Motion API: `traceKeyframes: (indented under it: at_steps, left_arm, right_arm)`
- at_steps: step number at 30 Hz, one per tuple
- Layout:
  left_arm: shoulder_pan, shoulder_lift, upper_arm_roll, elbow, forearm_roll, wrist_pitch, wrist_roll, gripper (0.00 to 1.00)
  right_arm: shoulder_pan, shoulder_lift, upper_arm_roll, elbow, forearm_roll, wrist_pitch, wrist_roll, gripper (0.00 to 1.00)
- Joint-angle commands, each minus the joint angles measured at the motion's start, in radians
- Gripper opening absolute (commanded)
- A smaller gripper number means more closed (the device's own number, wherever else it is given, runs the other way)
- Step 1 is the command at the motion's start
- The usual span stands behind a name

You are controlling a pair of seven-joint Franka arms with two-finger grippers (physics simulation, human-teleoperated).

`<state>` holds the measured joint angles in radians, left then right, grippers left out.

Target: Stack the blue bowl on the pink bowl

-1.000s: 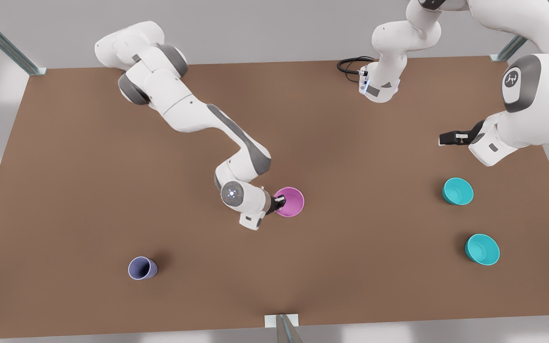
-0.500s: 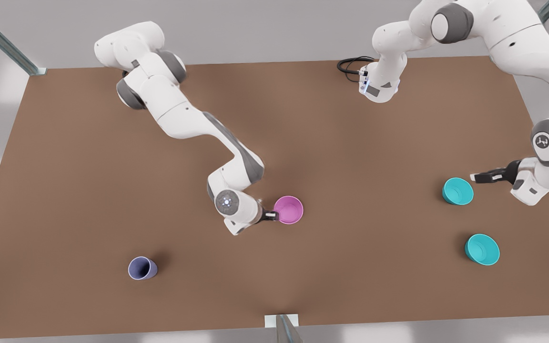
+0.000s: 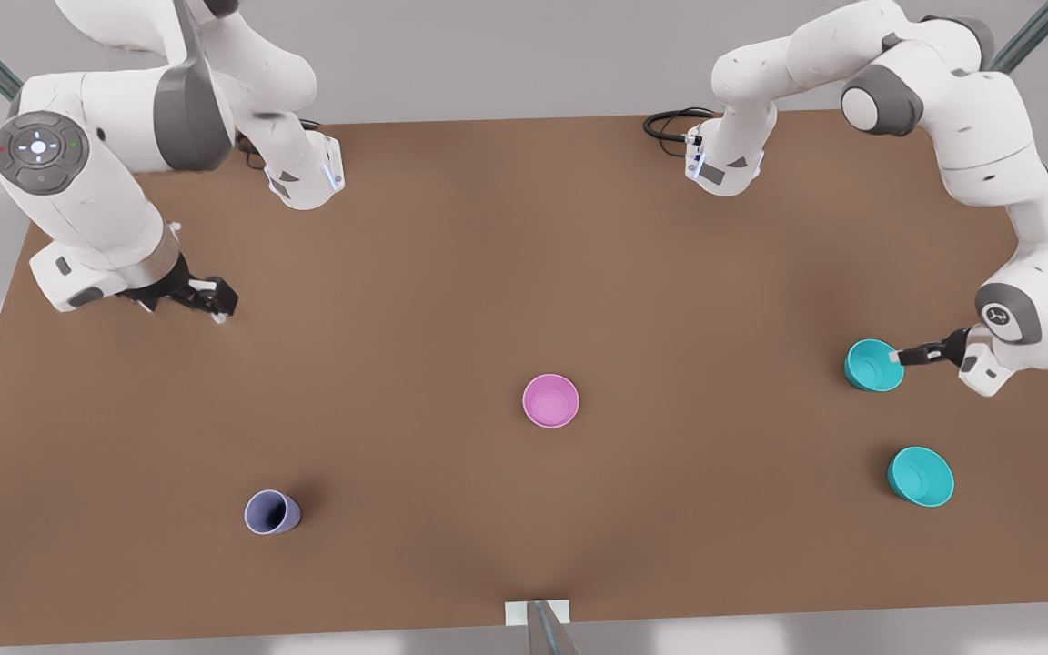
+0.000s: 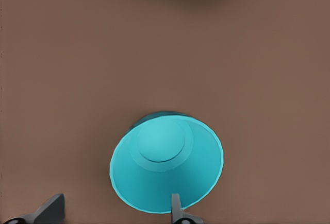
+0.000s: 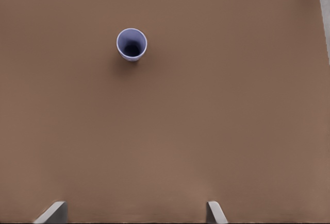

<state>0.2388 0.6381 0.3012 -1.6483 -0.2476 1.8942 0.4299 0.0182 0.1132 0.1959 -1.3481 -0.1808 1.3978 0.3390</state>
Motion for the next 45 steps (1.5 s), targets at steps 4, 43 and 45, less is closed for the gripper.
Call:
traceKeyframes:
  at_steps: [4, 43, 45]
  left_arm:
    - [0.008, 0.046, 0.007, -0.004, -0.044, 0.08, 0.314, 1.0]
    - [-0.905, 0.192, -0.071, 0.469, -0.19, 0.031, -1.083, 0.21]
    - [-0.906, 0.204, -0.071, 0.469, -0.19, 0.045, -1.083, 0.21]
  right_arm:
    - [0.005, 0.002, -0.012, -0.037, 0.035, -0.068, -0.339, 1.0]
    - [-0.006, 0.057, -0.01, -0.042, 0.086, -0.089, -0.339, 1.0]
    - [-0.007, 0.059, -0.012, -0.04, 0.086, -0.089, -0.337, 1.0]
